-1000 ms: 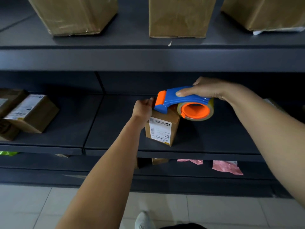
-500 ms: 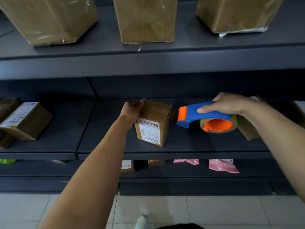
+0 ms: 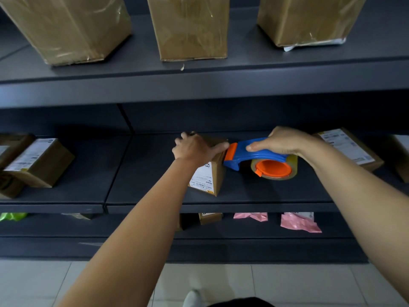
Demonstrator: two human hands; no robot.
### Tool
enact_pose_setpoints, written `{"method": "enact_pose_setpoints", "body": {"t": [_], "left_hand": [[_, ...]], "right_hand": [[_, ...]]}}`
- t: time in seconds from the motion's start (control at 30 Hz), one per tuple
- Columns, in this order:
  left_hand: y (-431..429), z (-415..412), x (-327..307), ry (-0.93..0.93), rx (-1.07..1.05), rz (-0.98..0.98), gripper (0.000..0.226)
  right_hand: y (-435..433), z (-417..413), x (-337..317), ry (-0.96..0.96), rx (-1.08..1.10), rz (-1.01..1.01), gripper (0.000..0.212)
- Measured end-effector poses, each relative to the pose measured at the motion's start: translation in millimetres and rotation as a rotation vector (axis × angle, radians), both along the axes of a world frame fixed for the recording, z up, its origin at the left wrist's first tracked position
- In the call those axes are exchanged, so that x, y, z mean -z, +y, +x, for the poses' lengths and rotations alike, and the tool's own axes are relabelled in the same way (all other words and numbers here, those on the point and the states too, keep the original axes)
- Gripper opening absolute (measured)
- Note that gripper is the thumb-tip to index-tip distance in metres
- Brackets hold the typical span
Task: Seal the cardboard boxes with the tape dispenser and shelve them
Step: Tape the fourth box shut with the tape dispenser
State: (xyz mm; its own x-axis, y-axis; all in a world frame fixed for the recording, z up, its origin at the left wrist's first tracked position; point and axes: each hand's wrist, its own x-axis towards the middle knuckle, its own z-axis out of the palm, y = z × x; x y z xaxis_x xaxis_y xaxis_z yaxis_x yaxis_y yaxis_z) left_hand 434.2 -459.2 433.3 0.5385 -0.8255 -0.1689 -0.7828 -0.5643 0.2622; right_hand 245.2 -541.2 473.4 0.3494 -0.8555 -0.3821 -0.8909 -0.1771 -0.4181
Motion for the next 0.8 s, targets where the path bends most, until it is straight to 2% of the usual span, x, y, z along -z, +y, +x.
{"method": "enact_pose_setpoints", "body": {"t": [0.07, 0.27, 0.43, 0.8], "left_hand": [[-2.5, -0.7, 0.6, -0.003, 0.018, 0.048, 0.111], [-10.1, -3.5, 1.3, -0.061, 0.106, 0.170, 0.112], [-6.0, -3.5, 9.8, -0.068, 0.105, 0.196, 0.130], [-10.6, 4.7, 0.8, -0.095, 0.142, 0.196, 0.118]], "right_hand": [[0.9, -1.9, 0.2, 0.001, 0.006, 0.006, 0.055], [8.4, -7.2, -1.2, -0.013, 0.012, 0.051, 0.056], [20.5, -5.0, 10.9, -0.059, 0.045, 0.077, 0.055], [58.3, -39.3, 20.9, -0.291, 0.191, 0.115, 0.046]]}}
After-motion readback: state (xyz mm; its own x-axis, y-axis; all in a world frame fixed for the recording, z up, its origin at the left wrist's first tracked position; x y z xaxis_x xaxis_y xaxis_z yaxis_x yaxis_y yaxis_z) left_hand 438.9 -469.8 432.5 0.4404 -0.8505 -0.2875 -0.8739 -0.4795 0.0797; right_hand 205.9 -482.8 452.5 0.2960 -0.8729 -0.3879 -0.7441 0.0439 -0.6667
